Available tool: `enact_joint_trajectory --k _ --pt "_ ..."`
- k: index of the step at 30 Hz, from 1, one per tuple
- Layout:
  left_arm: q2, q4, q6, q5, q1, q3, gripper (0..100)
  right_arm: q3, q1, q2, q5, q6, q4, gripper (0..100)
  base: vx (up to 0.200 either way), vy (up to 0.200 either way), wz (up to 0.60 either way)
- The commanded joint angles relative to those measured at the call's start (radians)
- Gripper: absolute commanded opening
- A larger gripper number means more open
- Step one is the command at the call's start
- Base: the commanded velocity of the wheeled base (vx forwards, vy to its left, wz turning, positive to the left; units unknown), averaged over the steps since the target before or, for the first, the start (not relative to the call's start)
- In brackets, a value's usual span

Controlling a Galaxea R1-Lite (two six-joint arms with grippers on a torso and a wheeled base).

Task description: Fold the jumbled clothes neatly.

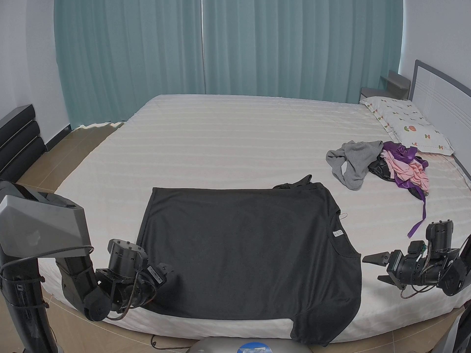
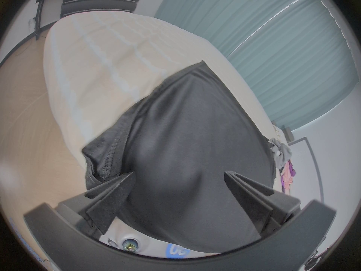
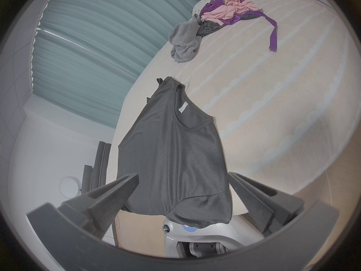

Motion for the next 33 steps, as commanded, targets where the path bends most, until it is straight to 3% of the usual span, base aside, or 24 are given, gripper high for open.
enact_joint_trajectory --k 1,16,20,24,28,33 --pt "-0.004 -0.005 0.042 0.016 0.07 0.055 100 0.004 0.0 0.003 0.002 -0.001 0.0 100 0.0 0.0 0.0" --pt "0.004 -0.012 0.105 0.008 0.156 0.188 100 0.006 -0.001 -0.006 0.0 -0.001 -0.002 100 0.0 0.0 0.0" --pt "0.015 -0.1 0.143 -0.039 0.197 0.254 100 0.01 0.0 -0.005 0.0 -0.001 -0.002 100 0.0 0.0 0.0" --pt "0.085 -0.279 0.237 -0.144 0.265 0.325 100 0.012 0.0 -0.011 0.0 -0.001 -0.002 100 0.0 0.0 0.0" --pt "0.19 -0.402 0.309 -0.147 0.291 0.336 100 0.012 0.0 -0.011 0.0 -0.001 -0.002 100 0.0 0.0 0.0" --pt "0.194 -0.405 0.329 -0.154 0.291 0.336 100 0.01 0.0 -0.011 -0.001 -0.001 -0.002 100 0.0 0.0 0.0"
